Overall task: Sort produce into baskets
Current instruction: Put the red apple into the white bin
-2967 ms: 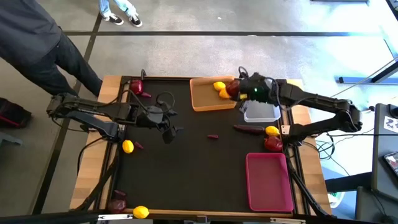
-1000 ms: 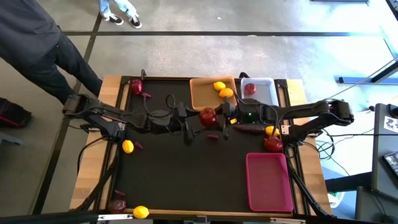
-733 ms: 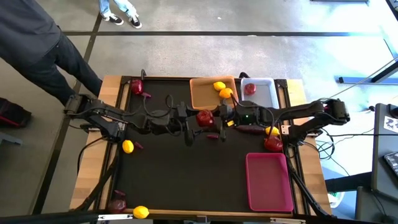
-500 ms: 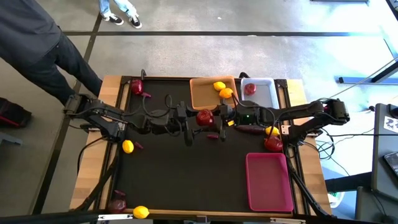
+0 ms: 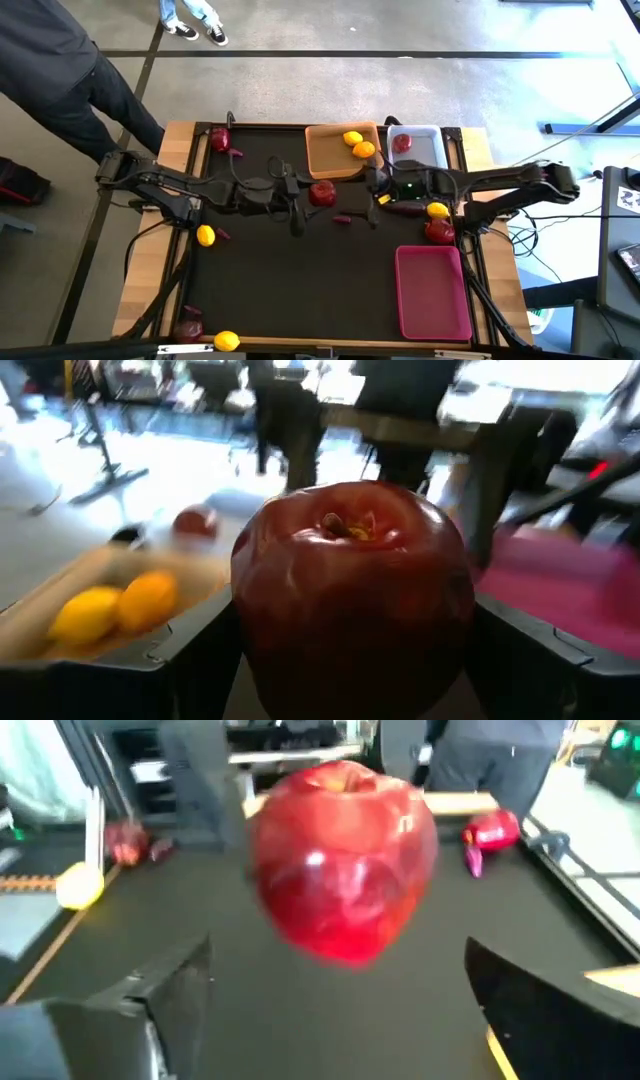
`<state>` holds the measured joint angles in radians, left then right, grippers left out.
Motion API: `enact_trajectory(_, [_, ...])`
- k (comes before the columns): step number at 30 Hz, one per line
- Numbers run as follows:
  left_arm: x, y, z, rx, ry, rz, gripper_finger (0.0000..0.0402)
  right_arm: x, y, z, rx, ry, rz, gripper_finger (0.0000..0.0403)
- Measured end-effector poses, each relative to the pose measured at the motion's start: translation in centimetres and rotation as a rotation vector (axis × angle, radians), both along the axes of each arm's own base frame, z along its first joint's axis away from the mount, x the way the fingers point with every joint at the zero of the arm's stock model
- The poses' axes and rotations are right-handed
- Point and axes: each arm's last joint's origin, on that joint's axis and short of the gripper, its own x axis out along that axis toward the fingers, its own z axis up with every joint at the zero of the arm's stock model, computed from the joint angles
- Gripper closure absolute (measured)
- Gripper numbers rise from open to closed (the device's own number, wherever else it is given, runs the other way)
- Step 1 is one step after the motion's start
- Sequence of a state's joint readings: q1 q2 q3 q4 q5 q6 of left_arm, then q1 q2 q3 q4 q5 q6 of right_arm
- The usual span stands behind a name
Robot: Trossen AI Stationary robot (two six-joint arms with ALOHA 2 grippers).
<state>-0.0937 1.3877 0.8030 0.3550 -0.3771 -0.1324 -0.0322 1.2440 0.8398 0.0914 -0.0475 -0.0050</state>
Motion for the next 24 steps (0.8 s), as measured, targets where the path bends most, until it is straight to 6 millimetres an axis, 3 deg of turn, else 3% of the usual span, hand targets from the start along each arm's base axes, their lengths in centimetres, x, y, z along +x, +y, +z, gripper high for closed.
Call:
enact_trajectory(5, [0.0, 0.0, -1.6, 0.011, 0.125, 0.019, 0.0086, -1.4, -0.1, 0.3, -0.017, 0.065, -0.045, 0.0015])
enact_trajectory(13, [1.7, -0.5, -6.7, 0.018, 0.141, 0.007, 0.0085, -0.2, -0.2, -1.2, -0.047, 0.114, -0.059, 0.0039])
enact_trajectory(18, [0.8, 0.0, -11.2, 0.0, 0.18, 0.026, 0.0085, 0.2, -0.2, -1.7, -0.051, 0.127, -0.066, 0.0049])
enact_trajectory(24, [-0.3, 1.4, -14.1, -0.024, 0.195, 0.079, 0.0085, 0.2, -0.3, -1.6, -0.053, 0.117, -0.066, 0.005])
